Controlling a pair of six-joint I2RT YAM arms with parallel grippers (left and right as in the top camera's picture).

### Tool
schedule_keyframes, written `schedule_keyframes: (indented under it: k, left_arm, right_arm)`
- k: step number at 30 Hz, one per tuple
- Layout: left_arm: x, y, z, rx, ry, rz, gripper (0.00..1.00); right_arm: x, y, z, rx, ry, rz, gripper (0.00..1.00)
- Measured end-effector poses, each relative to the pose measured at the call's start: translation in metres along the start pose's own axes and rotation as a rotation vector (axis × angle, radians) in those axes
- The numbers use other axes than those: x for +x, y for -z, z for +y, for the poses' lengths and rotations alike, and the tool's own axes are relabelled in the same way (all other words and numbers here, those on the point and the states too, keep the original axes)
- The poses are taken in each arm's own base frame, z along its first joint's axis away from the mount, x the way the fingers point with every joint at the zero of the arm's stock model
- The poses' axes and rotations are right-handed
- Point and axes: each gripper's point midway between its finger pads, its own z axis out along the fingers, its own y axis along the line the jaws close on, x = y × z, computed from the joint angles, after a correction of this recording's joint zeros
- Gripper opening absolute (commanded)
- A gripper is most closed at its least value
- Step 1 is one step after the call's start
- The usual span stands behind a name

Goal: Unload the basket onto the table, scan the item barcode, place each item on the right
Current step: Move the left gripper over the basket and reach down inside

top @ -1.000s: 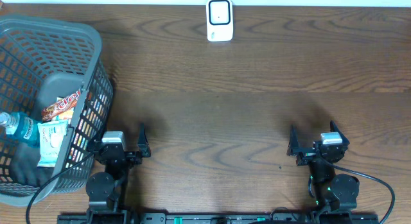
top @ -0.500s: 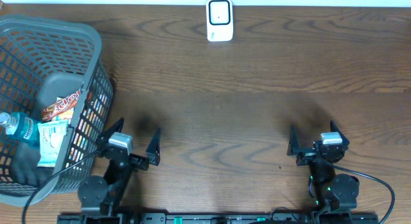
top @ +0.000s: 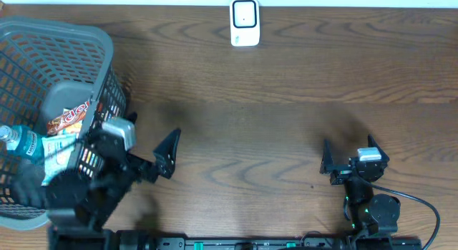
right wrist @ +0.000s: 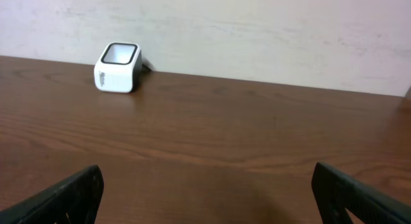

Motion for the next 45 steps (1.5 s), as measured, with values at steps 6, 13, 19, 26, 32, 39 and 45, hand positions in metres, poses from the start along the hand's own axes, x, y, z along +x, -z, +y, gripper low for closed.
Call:
schedule_keyframes:
  k: [6, 13, 19, 26, 32, 39, 45]
  left_arm:
    - [-0.055, 0.013, -0.013, -0.011, -0.047, 0.044, 1.00]
    - [-0.063, 0.017, 0.003, -0.121, -0.088, 0.038, 1.00]
    - [-0.076, 0.031, 0.054, -0.437, -0.059, 0.007, 0.98]
    - [-0.114, 0.072, 0.098, -0.789, 0.035, -0.122, 0.98]
    - [-0.115, 0.074, 0.120, -0.929, 0.099, -0.111, 0.98]
    - [-0.101, 0.070, 0.139, -1.031, 0.109, -0.040, 0.98]
    - [-0.102, 0.087, 0.146, -1.130, 0.135, -0.075, 0.98]
  right_arm:
    - [0.000, 0.000, 0.000, 0.000, 0.000, -0.001, 0.99]
    - [0.000, 0.000, 0.000, 0.000, 0.000, -0.001, 0.99]
    - [0.000, 0.000, 0.000, 0.000, 0.000, -0.001, 0.99]
    - [0.000, 0.000, 0.000, 0.000, 0.000, -0.001, 0.99]
    - [0.000, 0.000, 0.000, 0.000, 0.000, 0.000, 0.99]
    - [0.000, 0.000, 0.000, 0.000, 0.000, -0.001, 0.99]
    - [0.000, 0.000, 0.000, 0.000, 0.000, -0.001, 0.99]
